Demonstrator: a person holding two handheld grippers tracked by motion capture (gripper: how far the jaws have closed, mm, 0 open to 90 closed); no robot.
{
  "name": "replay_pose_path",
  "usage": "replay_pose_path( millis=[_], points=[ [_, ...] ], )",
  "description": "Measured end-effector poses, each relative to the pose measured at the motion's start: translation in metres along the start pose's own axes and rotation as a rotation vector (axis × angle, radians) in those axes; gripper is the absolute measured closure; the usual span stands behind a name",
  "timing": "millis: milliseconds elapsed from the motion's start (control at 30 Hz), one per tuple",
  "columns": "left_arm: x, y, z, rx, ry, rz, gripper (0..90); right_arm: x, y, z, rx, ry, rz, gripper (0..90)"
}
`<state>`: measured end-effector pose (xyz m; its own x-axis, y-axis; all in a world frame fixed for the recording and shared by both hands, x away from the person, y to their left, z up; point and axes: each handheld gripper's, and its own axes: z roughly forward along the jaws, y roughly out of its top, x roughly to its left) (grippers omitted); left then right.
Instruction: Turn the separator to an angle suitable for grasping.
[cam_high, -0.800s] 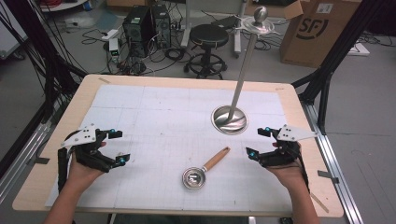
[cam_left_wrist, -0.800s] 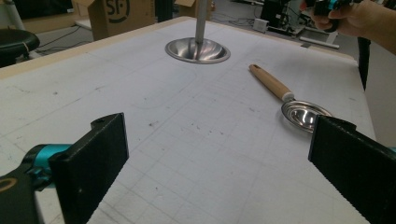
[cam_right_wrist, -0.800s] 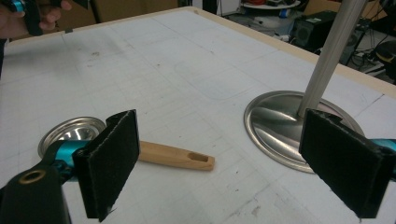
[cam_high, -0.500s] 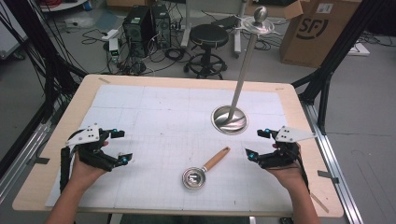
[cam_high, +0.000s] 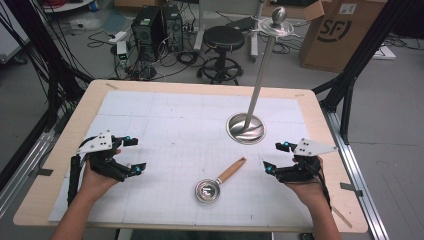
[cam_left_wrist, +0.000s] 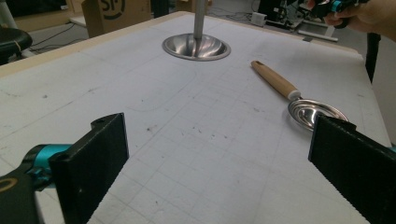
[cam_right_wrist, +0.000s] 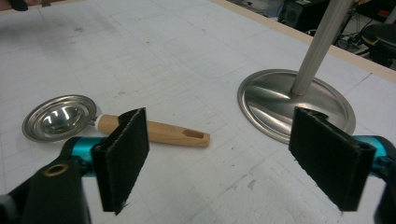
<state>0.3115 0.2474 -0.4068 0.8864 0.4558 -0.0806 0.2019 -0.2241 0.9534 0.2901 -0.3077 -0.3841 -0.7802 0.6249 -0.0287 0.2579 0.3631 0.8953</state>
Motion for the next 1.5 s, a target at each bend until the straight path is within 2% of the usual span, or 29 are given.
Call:
replay_pose_path(
  millis=[67,133,233,333,367,400,433,467,500,567,600,700,767,800,867,900,933,1067,1100,1133,1167,1267,1300,1467,1500],
  points=[
    [0.001,0.001,0.001,-0.005,0.0,-0.002,5.6,0.001,0.0,0.001,0.003,0.0,-0.003,23.4],
    [0.002,0.001,0.004,-0.007,-0.006,-0.003,5.6,0.003,0.002,0.003,0.011,0.003,-0.01,31.0],
    [0.001,0.0,0.006,0.01,-0.015,0.0,5.6,0.003,0.002,0.009,0.02,0.017,-0.003,36.5],
    [0.0,0.0,0.007,0.021,-0.018,0.009,5.6,0.005,0.003,0.016,0.036,0.035,0.0,37.1],
    [0.0,0.0,0.007,0.022,-0.016,0.012,5.6,0.009,0.006,0.023,0.049,0.068,-0.021,38.8],
    [-0.001,0.001,0.006,0.021,-0.02,0.014,5.6,0.012,0.007,0.027,0.055,0.087,-0.025,39.0],
    [-0.002,0.001,0.006,0.02,-0.021,0.014,5.6,0.014,0.008,0.031,0.061,0.101,-0.048,39.0],
    [-0.002,0.001,0.006,0.02,-0.021,0.014,5.6,0.014,0.008,0.031,0.061,0.101,-0.048,39.0],
    [-0.001,0.001,0.006,0.022,-0.021,0.014,5.6,0.019,0.01,0.038,0.087,0.111,-0.085,38.9],
    [-0.001,0.001,0.007,0.021,-0.023,0.014,5.5,0.022,0.011,0.042,0.096,0.126,-0.09,38.3],
    [-0.001,0.0,0.007,0.022,-0.021,0.009,5.5,0.027,0.011,0.049,0.116,0.141,-0.107,38.3],
    [0.0,0.001,0.007,0.021,-0.019,0.009,5.5,0.035,0.011,0.057,0.153,0.177,-0.134,47.7],
    [0.0,0.001,0.007,0.017,-0.021,0.005,5.6,0.037,0.011,0.061,0.172,0.196,-0.142,57.9],
    [0.0,0.001,0.006,0.015,-0.019,0.009,5.5,0.038,0.01,0.063,0.174,0.211,-0.135,59.8],
    [0.0,0.001,0.006,0.014,-0.018,0.004,5.5,0.039,0.01,0.064,0.174,0.214,-0.129,61.0],
    [0.001,0.0,0.005,0.014,-0.02,0.001,5.6,0.04,0.01,0.065,0.176,0.233,-0.118,66.3],
    [0.001,0.0,0.005,0.014,-0.02,0.001,5.6,0.041,0.009,0.066,0.179,0.238,-0.108,67.3],
    [-0.001,0.001,0.005,0.026,-0.022,0.011,5.6,0.045,0.007,0.071,0.188,0.254,-0.118,74.5],
    [-0.001,0.001,0.005,0.026,-0.022,0.011,5.5,0.047,0.006,0.072,0.209,0.265,-0.11,77.1],
    [-0.002,0.001,0.005,0.027,-0.024,0.01,5.5,0.047,0.006,0.072,0.209,0.265,-0.11,77.1],
    [-0.003,0.001,0.005,0.033,-0.028,0.017,5.5,0.049,0.006,0.075,0.213,0.245,-0.132,81.7],
    [-0.003,0.0,0.004,0.035,-0.025,0.013,5.6,0.047,0.006,0.076,0.204,0.227,-0.123,85.2],
    [-0.003,0.001,0.004,0.035,-0.025,0.013,5.5,0.043,0.007,0.078,0.181,0.177,-0.133,89.3],
    [-0.003,0.0,0.006,0.043,-0.027,0.015,5.6,0.033,0.007,0.088,0.194,0.113,-0.1,89.4],
    [-0.003,0.0,0.006,0.044,-0.026,0.012,5.6,0.033,0.007,0.088,0.194,0.113,-0.1,89.4]
  ],
)
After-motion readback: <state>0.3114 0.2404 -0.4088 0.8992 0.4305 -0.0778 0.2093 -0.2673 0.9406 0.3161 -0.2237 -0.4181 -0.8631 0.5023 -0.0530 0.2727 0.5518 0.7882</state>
